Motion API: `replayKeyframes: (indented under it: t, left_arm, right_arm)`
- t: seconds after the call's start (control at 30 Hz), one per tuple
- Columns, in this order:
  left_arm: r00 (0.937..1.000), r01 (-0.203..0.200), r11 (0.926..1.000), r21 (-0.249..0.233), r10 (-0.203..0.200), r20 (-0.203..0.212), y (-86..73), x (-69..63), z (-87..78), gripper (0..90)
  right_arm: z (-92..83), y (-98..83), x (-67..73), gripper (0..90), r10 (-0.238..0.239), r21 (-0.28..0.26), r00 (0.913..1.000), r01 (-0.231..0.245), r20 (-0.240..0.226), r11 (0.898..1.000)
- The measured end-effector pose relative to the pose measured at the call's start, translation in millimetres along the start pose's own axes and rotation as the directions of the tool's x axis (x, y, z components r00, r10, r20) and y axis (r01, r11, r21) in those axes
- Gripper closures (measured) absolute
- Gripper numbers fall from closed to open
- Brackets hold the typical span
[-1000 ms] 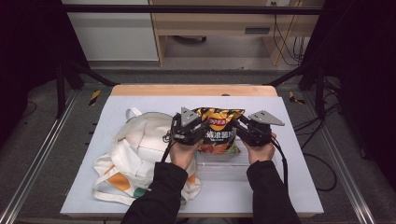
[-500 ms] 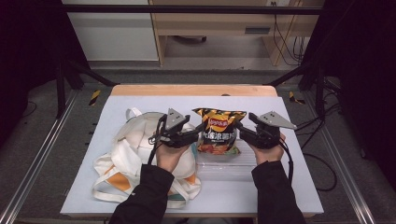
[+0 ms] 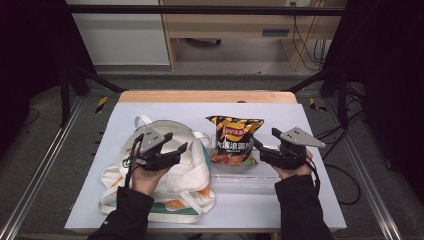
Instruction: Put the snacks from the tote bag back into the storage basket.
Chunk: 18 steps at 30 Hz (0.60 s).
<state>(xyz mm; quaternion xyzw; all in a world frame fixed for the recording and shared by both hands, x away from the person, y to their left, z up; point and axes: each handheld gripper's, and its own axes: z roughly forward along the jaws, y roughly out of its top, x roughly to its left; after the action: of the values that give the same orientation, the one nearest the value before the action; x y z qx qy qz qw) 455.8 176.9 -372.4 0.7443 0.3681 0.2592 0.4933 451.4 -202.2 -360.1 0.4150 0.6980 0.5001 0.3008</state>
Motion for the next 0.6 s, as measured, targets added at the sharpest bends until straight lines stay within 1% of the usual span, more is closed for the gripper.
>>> replayKeyframes:
  t: [0.1,0.13,0.17,0.27,0.3,0.37,0.47,0.6]
  left_arm:
    - [0.9998,-0.001,1.0000,0.009,0.001,-0.019,-10.4,9.1,-13.9,37.7]
    - [0.9997,0.005,1.0000,0.008,-0.004,-0.024,-13.9,12.2,-17.6,37.7]
    - [0.9995,0.005,0.9998,0.017,-0.005,-0.033,-17.8,16.2,-21.7,37.7]
    - [0.9987,0.007,0.9995,0.030,-0.005,-0.051,-28.3,24.0,-31.3,37.2]
    - [0.9984,0.009,0.9993,0.035,-0.007,-0.056,-31.2,26.0,-33.6,37.1]
    - [0.9968,0.016,0.9992,0.038,-0.013,-0.079,-38.4,31.4,-39.9,37.0]
    - [0.9932,0.046,0.9982,0.039,-0.042,-0.108,-48.9,39.8,-48.4,36.4]
    - [0.9889,0.065,0.9972,0.038,-0.059,-0.136,-60.6,48.9,-57.8,36.0]
  right_arm:
    - [-5.8,-3.1,-0.1,25.2,-0.004,-0.007,1.0000,0.004,0.004,1.000]
    - [-7.8,-4.2,-0.3,24.8,-0.003,-0.006,1.0000,0.003,0.003,1.000]
    - [-9.7,-5.5,-0.6,24.4,-0.006,-0.004,1.0000,0.006,-0.001,1.000]
    - [-15.5,-10.0,-1.6,22.4,-0.015,-0.002,0.9999,0.015,0.005,1.000]
    - [-17.8,-12.1,-1.8,21.2,-0.011,-0.001,0.9999,0.011,0.010,1.000]
    - [-20.5,-15.3,-3.0,19.0,-0.018,-0.006,0.9996,0.018,0.020,1.000]
    - [-24.4,-20.8,-5.6,17.1,-0.015,0.001,0.9994,0.015,0.030,1.000]
    - [-29.1,-28.5,-9.9,15.5,-0.015,0.008,0.9996,0.015,0.025,1.000]
